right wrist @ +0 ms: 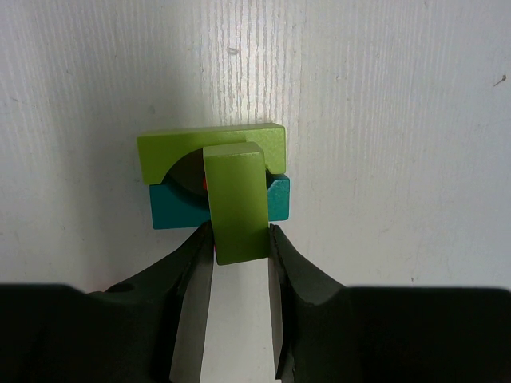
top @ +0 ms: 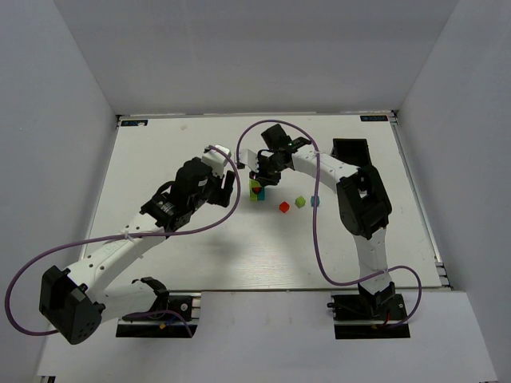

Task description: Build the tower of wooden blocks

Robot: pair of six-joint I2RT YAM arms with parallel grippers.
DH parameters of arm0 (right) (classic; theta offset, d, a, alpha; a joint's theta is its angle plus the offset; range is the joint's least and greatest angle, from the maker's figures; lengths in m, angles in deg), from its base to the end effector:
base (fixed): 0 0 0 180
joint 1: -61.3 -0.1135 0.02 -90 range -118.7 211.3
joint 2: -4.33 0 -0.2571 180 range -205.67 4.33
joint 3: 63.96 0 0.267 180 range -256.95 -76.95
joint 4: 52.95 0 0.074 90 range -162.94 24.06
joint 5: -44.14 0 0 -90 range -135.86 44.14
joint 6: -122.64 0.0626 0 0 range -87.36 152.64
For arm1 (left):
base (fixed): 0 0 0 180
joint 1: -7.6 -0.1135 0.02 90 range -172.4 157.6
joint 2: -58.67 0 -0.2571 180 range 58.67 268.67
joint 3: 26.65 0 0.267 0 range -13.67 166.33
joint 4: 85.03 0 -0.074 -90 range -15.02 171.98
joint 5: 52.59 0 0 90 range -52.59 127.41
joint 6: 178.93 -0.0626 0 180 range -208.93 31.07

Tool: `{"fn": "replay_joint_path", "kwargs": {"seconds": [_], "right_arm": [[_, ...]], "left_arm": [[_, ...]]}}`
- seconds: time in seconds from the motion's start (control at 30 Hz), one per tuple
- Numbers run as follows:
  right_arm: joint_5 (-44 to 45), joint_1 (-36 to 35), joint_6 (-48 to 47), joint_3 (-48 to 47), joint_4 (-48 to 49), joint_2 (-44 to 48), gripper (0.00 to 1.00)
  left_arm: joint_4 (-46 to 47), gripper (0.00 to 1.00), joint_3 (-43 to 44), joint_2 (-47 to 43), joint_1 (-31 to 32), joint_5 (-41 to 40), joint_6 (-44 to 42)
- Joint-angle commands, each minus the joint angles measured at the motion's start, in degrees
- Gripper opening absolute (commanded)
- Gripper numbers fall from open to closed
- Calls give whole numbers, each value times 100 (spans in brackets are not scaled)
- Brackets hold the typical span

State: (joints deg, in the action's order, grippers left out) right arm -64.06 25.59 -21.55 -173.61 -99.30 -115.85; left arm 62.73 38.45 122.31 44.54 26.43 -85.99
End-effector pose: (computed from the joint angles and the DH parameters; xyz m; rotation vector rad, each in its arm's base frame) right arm 0.3821 0.2988 0.1752 -1.8577 1.6917 0.2769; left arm 0.2383 -0.1642 0.2814 0.5046 2.0432 -0.2174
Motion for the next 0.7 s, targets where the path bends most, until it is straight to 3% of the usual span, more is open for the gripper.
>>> {"fn": "replay_joint_path", "kwargs": {"seconds": [0.0, 0.67], "right_arm": [[-140, -51, 23, -169, -91, -49, 4], [-53, -112, 242, -195, 23, -164, 5]], "left_arm": [[44, 80, -17, -150, -30, 8, -30], [44, 80, -17, -150, -30, 8, -30]]}}
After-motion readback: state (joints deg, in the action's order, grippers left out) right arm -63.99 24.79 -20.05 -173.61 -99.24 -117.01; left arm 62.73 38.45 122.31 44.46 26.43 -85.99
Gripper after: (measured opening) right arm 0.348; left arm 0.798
